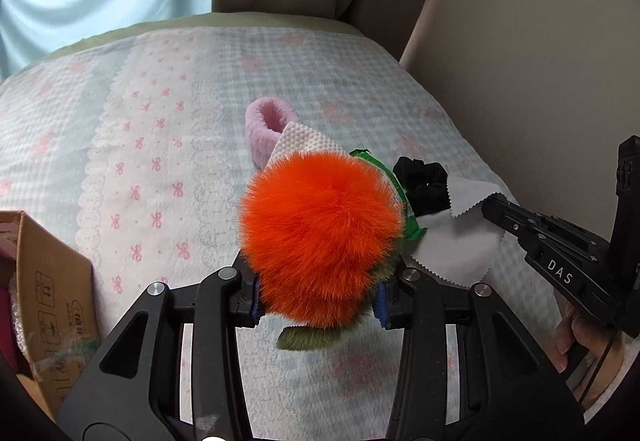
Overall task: Organize soft objects
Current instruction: 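Grasp the orange pompom with the left tool while the right tool grasps the grey cloth, then carry pompom and grey cloth into the box and open both tools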
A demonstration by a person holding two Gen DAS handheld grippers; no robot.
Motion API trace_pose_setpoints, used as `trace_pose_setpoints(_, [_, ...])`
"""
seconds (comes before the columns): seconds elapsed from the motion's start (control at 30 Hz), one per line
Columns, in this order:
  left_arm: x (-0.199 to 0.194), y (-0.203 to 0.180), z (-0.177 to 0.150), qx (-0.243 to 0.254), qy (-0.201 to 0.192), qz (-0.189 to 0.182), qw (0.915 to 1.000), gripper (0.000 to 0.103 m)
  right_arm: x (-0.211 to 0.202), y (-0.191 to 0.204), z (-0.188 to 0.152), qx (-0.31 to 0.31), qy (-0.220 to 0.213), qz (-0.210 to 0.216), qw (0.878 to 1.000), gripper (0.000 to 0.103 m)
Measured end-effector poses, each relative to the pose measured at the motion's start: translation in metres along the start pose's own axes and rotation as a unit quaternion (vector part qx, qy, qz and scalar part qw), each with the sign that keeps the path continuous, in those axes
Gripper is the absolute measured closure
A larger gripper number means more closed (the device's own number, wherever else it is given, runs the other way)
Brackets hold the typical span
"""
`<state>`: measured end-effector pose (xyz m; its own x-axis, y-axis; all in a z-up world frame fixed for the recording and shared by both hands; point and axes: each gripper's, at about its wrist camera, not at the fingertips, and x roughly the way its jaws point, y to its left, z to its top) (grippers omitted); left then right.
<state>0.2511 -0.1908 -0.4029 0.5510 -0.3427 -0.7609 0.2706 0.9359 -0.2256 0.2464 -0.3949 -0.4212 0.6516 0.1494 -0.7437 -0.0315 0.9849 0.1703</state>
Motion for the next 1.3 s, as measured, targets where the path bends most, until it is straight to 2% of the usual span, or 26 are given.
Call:
trace_pose_setpoints(0.4, [-0.006,-0.002,-0.001,0.0,-0.004,0.003,1.0,0.067,-0.023,-0.007,0.002,-0.001,-0.011,0.002,1.0,0.098])
trace_pose_setpoints(0.67, [-0.002,-0.001,-0.001,0.0,0.0,0.003,1.0,0.067,-0.004,-0.015,-0.003,0.028,0.026,0.007,0.999,0.097])
trace_pose_setpoints(0.7, [-0.001,-0.001,-0.002,0.002,0.001,0.003,1.0,0.067,0.0,-0.016,-0.004,0.028,0.032,0.007,0.999,0.092])
trace_pose_setpoints(0.77, [0.002,-0.002,-0.002,0.004,0.002,0.004,1.0,0.067,0.006,-0.016,-0.007,0.016,0.038,-0.005,0.999,0.062])
trace_pose_setpoints(0.8, [0.003,-0.001,-0.002,0.005,0.003,0.005,1.0,0.067,0.008,-0.015,-0.008,0.006,0.037,-0.009,0.999,0.024])
trace_pose_setpoints(0.83, [0.005,-0.001,-0.002,0.005,0.003,0.005,1.0,0.067,0.01,-0.015,-0.01,-0.003,0.035,-0.007,0.999,0.003])
trace_pose_setpoints(0.9, [0.007,0.0,-0.003,0.005,0.005,0.005,1.0,0.067,0.013,-0.017,-0.014,-0.021,0.03,0.006,0.999,0.003])
trace_pose_setpoints(1.03, [0.014,0.003,-0.006,0.004,0.01,0.006,0.9999,0.067,0.037,-0.013,-0.023,-0.096,0.086,0.008,0.992,0.003])
trace_pose_setpoints(1.1, [0.017,0.004,-0.008,0.004,0.012,0.007,0.9999,0.067,0.05,-0.011,-0.029,-0.129,0.101,0.014,0.986,0.003])
trace_pose_setpoints(1.2, [0.021,0.006,-0.01,0.004,0.016,0.009,0.9998,0.067,0.071,-0.009,-0.035,-0.179,0.11,-0.009,0.978,0.003])
trace_pose_setpoints(1.3, [0.024,0.006,-0.012,0.005,0.02,0.011,0.9997,0.067,0.079,-0.011,-0.03,-0.186,0.091,0.005,0.978,0.003])
